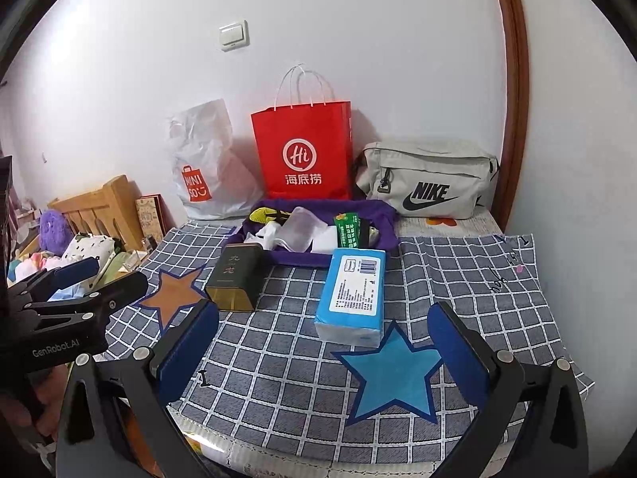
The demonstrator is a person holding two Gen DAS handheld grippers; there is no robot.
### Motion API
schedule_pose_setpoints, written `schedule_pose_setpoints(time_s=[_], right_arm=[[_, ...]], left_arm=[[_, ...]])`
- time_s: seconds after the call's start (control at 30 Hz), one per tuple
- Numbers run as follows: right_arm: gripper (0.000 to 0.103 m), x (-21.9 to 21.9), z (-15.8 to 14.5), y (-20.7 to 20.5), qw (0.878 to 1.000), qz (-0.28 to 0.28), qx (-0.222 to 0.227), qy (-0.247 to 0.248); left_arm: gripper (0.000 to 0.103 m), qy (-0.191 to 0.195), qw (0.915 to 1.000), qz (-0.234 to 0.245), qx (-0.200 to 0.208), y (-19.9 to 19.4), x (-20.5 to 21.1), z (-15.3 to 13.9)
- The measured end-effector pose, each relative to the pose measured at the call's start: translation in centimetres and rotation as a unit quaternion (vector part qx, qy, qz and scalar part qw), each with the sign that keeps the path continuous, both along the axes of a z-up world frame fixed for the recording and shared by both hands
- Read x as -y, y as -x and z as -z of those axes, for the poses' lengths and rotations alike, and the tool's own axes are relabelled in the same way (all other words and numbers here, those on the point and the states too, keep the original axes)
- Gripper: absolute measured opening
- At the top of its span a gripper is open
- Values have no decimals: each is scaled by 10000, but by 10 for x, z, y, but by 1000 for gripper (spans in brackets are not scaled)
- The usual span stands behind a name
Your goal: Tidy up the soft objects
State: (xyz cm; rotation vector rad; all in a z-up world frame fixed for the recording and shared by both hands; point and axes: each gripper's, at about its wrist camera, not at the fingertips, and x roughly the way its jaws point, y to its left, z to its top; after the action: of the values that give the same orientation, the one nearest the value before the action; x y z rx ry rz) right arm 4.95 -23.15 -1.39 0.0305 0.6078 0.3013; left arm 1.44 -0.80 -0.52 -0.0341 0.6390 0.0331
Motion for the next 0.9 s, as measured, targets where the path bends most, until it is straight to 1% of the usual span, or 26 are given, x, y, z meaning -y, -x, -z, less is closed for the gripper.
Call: schedule_pose_setpoints(time_s=[0.9], right_arm=[[103, 0, -1, 2, 10000, -4, -23, -37]], left_arm=[[96, 12, 10000, 32, -17, 1, 1, -1]])
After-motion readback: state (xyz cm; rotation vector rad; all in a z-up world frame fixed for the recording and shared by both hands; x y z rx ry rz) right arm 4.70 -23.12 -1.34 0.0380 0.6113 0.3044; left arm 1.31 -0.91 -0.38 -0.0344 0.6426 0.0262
